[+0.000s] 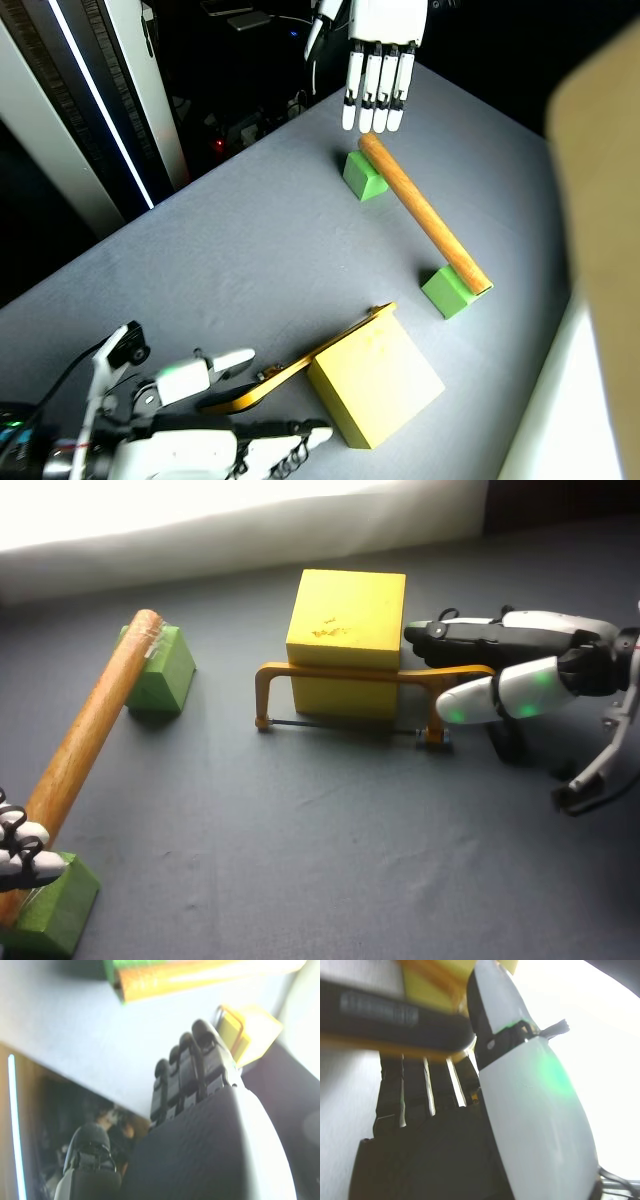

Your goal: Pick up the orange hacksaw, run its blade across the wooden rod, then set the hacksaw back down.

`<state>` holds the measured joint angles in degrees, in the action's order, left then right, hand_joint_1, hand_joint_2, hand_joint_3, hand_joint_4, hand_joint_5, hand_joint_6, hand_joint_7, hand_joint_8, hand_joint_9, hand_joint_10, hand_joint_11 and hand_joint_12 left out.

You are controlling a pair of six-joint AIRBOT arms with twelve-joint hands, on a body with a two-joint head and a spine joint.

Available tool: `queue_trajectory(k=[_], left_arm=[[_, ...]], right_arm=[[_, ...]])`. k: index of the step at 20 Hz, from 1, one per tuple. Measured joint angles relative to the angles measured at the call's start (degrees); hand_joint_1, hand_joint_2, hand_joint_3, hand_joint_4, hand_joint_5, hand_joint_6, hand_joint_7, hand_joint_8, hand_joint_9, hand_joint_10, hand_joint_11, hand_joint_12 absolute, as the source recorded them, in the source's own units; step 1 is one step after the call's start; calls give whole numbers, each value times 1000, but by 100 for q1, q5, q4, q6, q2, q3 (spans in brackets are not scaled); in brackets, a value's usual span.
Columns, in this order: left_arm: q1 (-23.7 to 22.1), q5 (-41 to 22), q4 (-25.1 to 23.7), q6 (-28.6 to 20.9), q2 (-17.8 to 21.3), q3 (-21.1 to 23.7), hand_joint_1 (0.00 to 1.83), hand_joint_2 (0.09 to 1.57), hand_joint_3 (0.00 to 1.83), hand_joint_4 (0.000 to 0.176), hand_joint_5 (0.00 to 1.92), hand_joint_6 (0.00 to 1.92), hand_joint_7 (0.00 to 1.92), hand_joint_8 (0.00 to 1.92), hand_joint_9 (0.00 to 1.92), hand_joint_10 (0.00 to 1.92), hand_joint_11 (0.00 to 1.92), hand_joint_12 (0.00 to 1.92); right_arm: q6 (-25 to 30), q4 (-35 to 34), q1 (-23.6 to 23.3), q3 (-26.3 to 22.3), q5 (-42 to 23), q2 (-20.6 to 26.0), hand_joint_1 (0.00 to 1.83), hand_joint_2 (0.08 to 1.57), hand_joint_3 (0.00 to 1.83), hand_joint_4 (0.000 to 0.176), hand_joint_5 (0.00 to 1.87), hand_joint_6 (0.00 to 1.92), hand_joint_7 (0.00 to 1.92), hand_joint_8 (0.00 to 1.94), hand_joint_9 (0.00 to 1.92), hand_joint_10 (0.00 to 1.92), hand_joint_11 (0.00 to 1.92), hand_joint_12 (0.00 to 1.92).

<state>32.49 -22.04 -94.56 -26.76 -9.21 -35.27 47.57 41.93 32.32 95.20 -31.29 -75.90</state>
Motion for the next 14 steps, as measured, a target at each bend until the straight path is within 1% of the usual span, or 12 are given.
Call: queue_trajectory(k=[1, 3, 4, 7, 8, 9, 10, 11, 13, 14], left_arm=[[55, 118, 96, 9, -46, 0, 0, 1223, 0, 0, 134, 3, 142, 2, 155, 2, 0, 410], [175, 407, 352, 46, -140, -9, 0, 1224, 0, 0, 142, 4, 156, 5, 168, 5, 0, 428], [295, 516, 426, 114, -236, -92, 0, 1224, 0, 0, 153, 5, 170, 6, 183, 6, 0, 462], [439, 599, 557, 149, -310, -201, 0, 1225, 0, 0, 146, 1, 157, 2, 173, 1, 0, 453], [533, 619, 734, 223, -339, -225, 0, 1220, 0, 0, 108, 1, 116, 1, 136, 1, 0, 382], [577, 610, 848, 299, -385, -264, 0, 1220, 0, 0, 105, 0, 114, 1, 135, 1, 0, 385], [605, 603, 981, 466, -428, -295, 0, 1220, 0, 0, 110, 2, 126, 3, 145, 3, 0, 419], [619, 575, 1086, 518, -455, -328, 0, 1219, 0, 0, 108, 0, 125, 2, 144, 2, 0, 425], [636, 549, 1137, 579, -509, -393, 0, 1218, 0, 0, 121, 4, 150, 7, 169, 8, 0, 455], [636, 505, 1281, 721, -531, -424, 0, 1218, 0, 0, 127, 3, 165, 7, 178, 6, 0, 448]], right_arm=[[-4, -11, -7, 20, 7, -20, 891, 1139, 0, 0, 90, 6, 106, 5, 146, 5, 0, 589], [-26, -17, -39, 50, 57, -44, 888, 1135, 0, 0, 97, 5, 110, 4, 156, 6, 0, 620], [-33, -26, -68, 61, 103, -68, 894, 1130, 0, 0, 107, 6, 120, 5, 167, 7, 0, 645], [-44, -26, -87, 87, 146, -105, 883, 1135, 0, 0, 91, 1, 102, 2, 152, 2, 0, 621], [-50, -22, -109, 92, 162, -118, 835, 1165, 6, 0, 82, 1, 91, 1, 128, 0, 0, 537], [-52, -26, -131, 101, 170, -138, 806, 1179, 6, 0, 85, 2, 97, 2, 129, 1, 0, 547], [-52, -20, -133, 103, 179, -149, 855, 1170, 0, 0, 104, 5, 113, 5, 147, 5, 0, 606], [-55, -22, -136, 103, 179, -162, 920, 1139, 0, 0, 133, 9, 131, 6, 159, 6, 0, 643], [-79, -35, -144, 103, 184, -175, 905, 1136, 0, 0, 132, 4, 129, 3, 151, 1, 0, 630], [-96, -39, -144, 103, 181, -175, 902, 1136, 0, 0, 135, 2, 140, 4, 161, 4, 0, 647]])
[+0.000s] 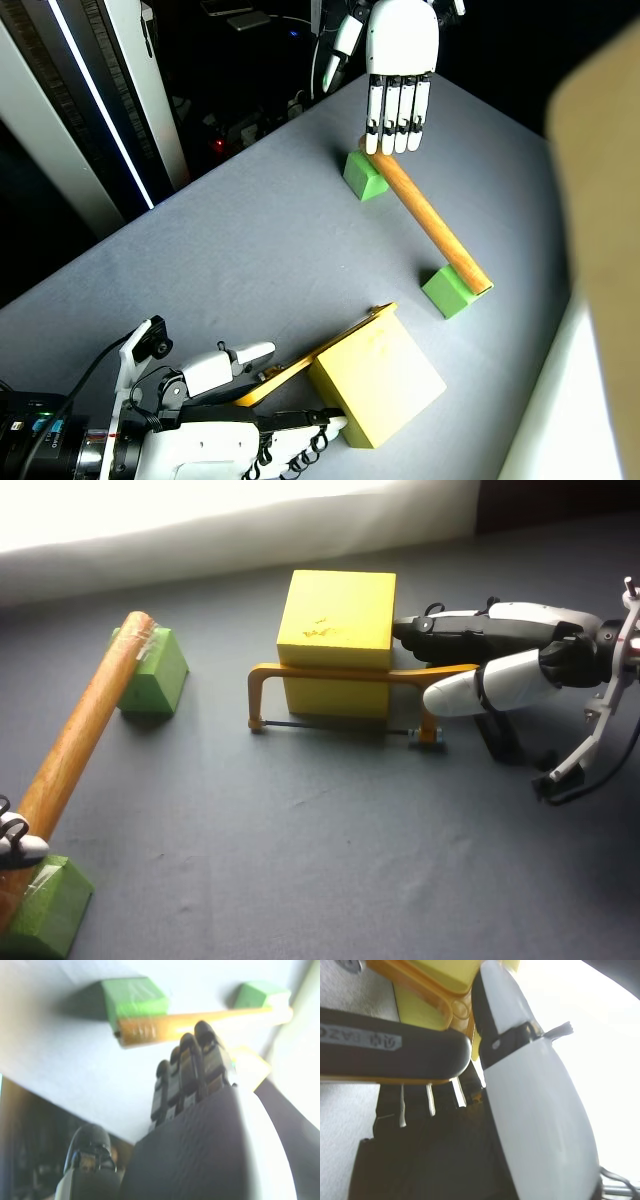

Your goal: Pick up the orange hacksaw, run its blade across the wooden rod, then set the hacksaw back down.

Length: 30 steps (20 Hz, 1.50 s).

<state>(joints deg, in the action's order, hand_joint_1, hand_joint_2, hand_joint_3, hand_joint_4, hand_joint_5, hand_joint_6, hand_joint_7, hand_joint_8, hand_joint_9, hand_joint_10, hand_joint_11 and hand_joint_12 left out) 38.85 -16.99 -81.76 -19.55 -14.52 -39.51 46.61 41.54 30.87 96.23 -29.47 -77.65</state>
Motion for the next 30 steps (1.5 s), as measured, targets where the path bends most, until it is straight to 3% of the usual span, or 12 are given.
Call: queue_trajectory(k=[6, 9, 13, 17, 19, 21, 25, 26, 27, 28, 30], left_arm=[[2, -278, 79, 76, -81, -149, 0, 1220, 1, 0, 124, 2, 165, 5, 179, 2, 0, 500], [44, -361, 57, 179, -109, -190, 0, 1222, 0, 0, 119, 0, 147, 1, 160, 2, 0, 448], [42, -369, 142, 490, -144, -240, 0, 1217, 0, 0, 96, 0, 131, 0, 143, 1, 0, 414], [42, -415, 168, 494, -144, -238, 0, 1220, 0, 0, 102, 1, 123, 5, 136, 3, 0, 357], [44, -442, 168, 494, -153, -238, 0, 1223, 1, 0, 123, 4, 153, 6, 167, 7, 0, 423], [72, -426, 162, 494, -201, -238, 0, 1225, 1, 0, 96, 0, 119, 2, 139, 2, 0, 374], [140, -409, 175, 494, -225, -236, 0, 1226, 0, 0, 110, 2, 137, 4, 144, 2, 0, 366], [162, -378, 160, 494, -249, -238, 0, 1227, 0, 0, 107, 0, 139, 3, 150, 3, 0, 393], [210, -382, 175, 496, -260, -236, 0, 1225, 0, 0, 104, 0, 135, 1, 149, 2, 0, 399], [225, -380, 173, 494, -260, -236, 0, 1225, 0, 0, 105, 1, 137, 1, 147, 1, 0, 400], [289, -369, 184, 492, -260, -238, 0, 1224, 0, 0, 107, 1, 146, 3, 144, 1, 0, 371]], right_arm=[[0, -15, 20, -83, 7, 20, 866, 1127, 0, 0, 119, 1, 132, 1, 158, 2, 0, 624], [0, -33, 44, -133, 2, 79, 931, 1118, 0, 0, 152, 8, 150, 6, 182, 7, 0, 636], [0, -24, 44, -144, 7, 114, 877, 1136, 0, 0, 109, 7, 119, 5, 159, 2, 0, 602], [-2, -22, 44, -149, 15, 101, 898, 1127, 0, 0, 148, 10, 148, 6, 174, 3, 0, 668], [-24, -44, 44, -149, 24, 83, 943, 1115, 0, 0, 168, 7, 160, 4, 192, 4, 0, 730], [-31, -96, 44, -149, 48, 68, 998, 1129, 0, 0, 257, 6, 261, 6, 299, 10, 4, 953], [-33, -249, 17, -142, 199, 66, 1146, 1150, 0, 0, 732, 18, 777, 19, 830, 59, 440, 1072], [-44, -232, 0, -140, 260, 68, 1200, 1210, 0, 0, 773, 965, 952, 839, 1003, 96, 657, 1016], [-44, -238, 0, -136, 295, 59, 1333, 1175, 0, 0, 732, 1066, 929, 1051, 934, 1084, 775, 1109], [-46, -223, 0, -138, 295, 52, 1365, 1155, 0, 0, 765, 1009, 940, 1077, 934, 1279, 840, 1164], [-105, -63, 0, -186, 232, 9, 1383, 1117, 0, 0, 931, 738, 990, 1043, 956, 1319, 884, 1334]])
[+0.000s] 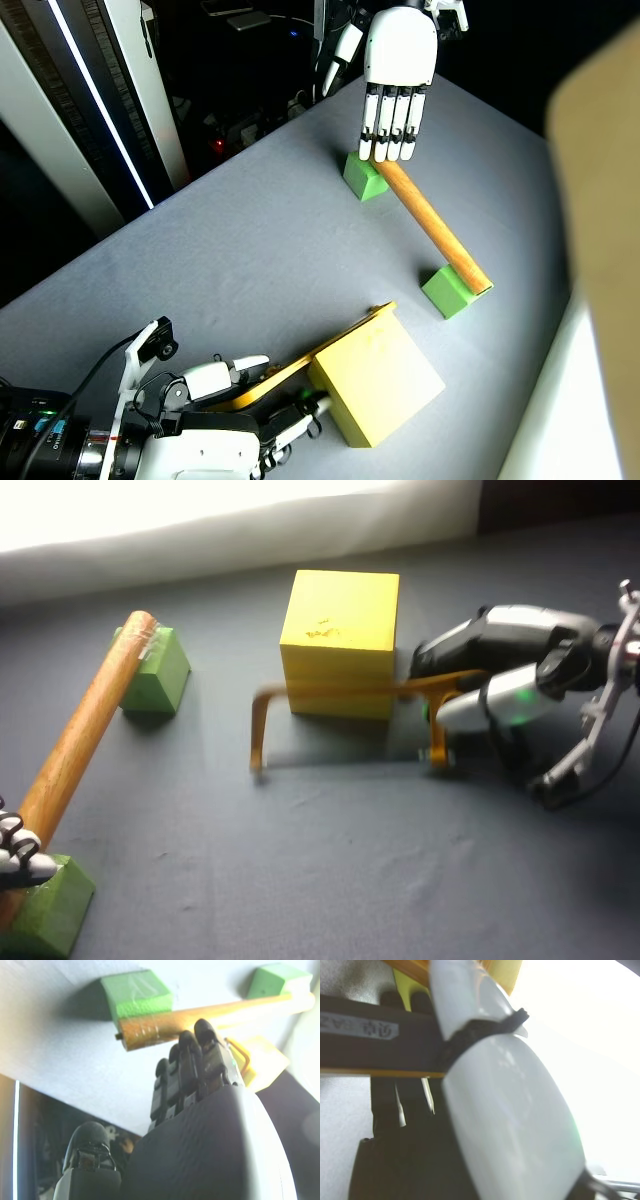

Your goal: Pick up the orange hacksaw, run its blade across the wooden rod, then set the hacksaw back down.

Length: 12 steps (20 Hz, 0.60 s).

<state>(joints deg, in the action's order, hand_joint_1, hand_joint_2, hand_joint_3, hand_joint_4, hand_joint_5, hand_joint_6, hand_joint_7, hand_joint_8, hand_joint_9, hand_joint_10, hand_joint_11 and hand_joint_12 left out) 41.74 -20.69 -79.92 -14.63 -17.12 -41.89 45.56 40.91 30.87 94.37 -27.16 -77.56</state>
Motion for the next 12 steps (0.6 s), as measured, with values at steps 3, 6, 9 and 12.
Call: queue_trajectory(k=[3, 6, 9, 12], left_arm=[[63, 7, 22, -2, -17, 0, 0, 1230, 1, 0, 114, 1, 135, 1, 151, 1, 0, 369], [63, 0, 24, -17, -17, 0, 0, 1229, 0, 0, 125, 5, 154, 5, 158, 4, 0, 409], [63, -4, 39, -20, -17, 0, 0, 1232, 0, 0, 132, 1, 155, 1, 172, 1, 0, 433], [63, -9, 44, -20, -17, 0, 0, 1231, 0, 0, 136, 1, 167, 3, 181, 2, 0, 461]], right_arm=[[-35, -2, -13, 0, -186, -57, 1384, 1113, 0, 0, 971, 672, 1002, 1047, 935, 1350, 871, 1453], [-496, -409, -13, 0, -223, -50, 1381, 1124, 0, 0, 940, 718, 958, 1124, 935, 1345, 884, 1404], [-535, -437, -13, 2, -262, -26, 1382, 1121, 0, 0, 919, 770, 968, 1080, 950, 1335, 852, 1417], [-533, -472, -11, -7, -452, 15, 1377, 1135, 2, 0, 877, 830, 951, 1116, 921, 1367, 819, 1441]])
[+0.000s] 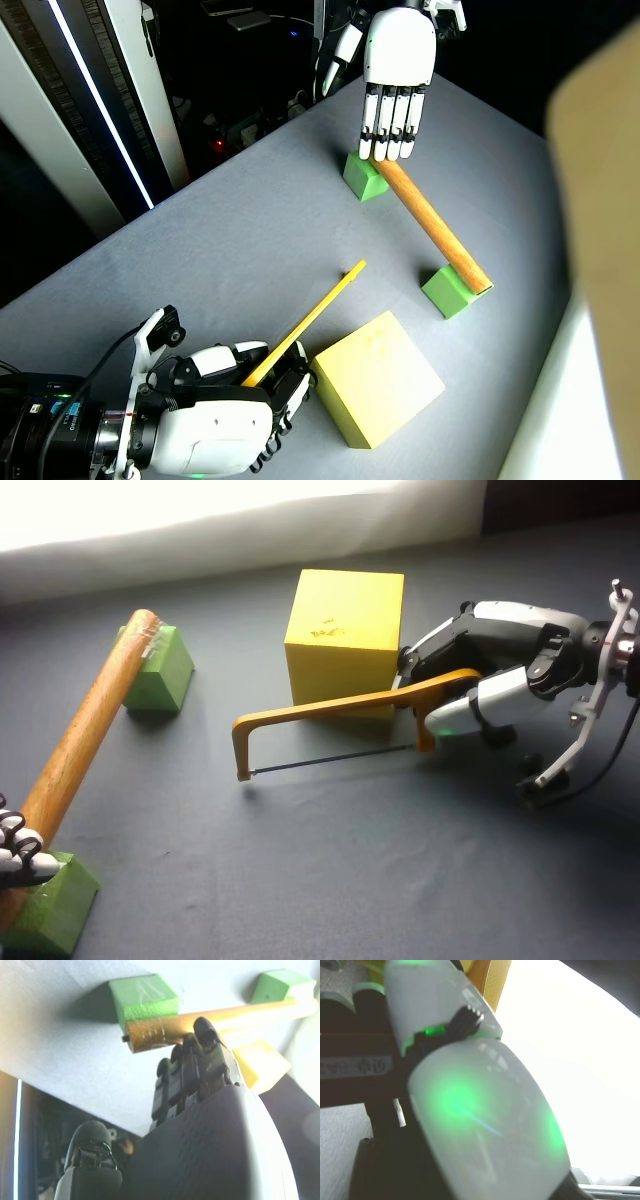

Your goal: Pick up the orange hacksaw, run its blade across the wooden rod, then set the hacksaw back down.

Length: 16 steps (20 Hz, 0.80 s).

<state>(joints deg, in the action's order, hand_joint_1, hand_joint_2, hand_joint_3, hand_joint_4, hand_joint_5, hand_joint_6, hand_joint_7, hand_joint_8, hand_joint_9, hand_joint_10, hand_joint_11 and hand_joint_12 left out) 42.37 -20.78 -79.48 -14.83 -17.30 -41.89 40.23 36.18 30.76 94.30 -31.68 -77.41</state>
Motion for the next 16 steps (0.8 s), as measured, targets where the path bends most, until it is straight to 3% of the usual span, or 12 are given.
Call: queue_trajectory(k=[4, 6, 11, 16], left_arm=[[0, -2, 0, 0, 0, 0, 0, 1231, 0, 0, 126, 0, 165, 0, 187, 1, 0, 459], [0, -4, 0, 0, 0, 0, 0, 1231, 0, 0, 124, 1, 181, 4, 200, 4, 0, 469], [0, -4, 2, 0, 0, 0, 0, 1234, 1, 0, 93, 3, 138, 1, 166, 2, 0, 443], [-24, -7, 2, -7, -7, 0, 0, 1237, 0, 0, 110, 0, 159, 0, 171, 0, 0, 410]], right_arm=[[-216, -636, 20, -256, -256, 249, 1375, 1142, 2, 0, 855, 866, 944, 1129, 904, 1388, 793, 1458], [-549, -1235, 79, -472, -446, 356, 1379, 1129, 0, 0, 930, 762, 965, 1102, 901, 1384, 788, 1480], [-566, -1311, 87, -804, -798, 501, 1381, 1124, 0, 0, 910, 788, 979, 1064, 927, 1359, 807, 1466], [-758, -1364, -378, -885, -647, 522, 1376, 1135, 1, 0, 887, 844, 961, 1090, 898, 1395, 773, 1514]])
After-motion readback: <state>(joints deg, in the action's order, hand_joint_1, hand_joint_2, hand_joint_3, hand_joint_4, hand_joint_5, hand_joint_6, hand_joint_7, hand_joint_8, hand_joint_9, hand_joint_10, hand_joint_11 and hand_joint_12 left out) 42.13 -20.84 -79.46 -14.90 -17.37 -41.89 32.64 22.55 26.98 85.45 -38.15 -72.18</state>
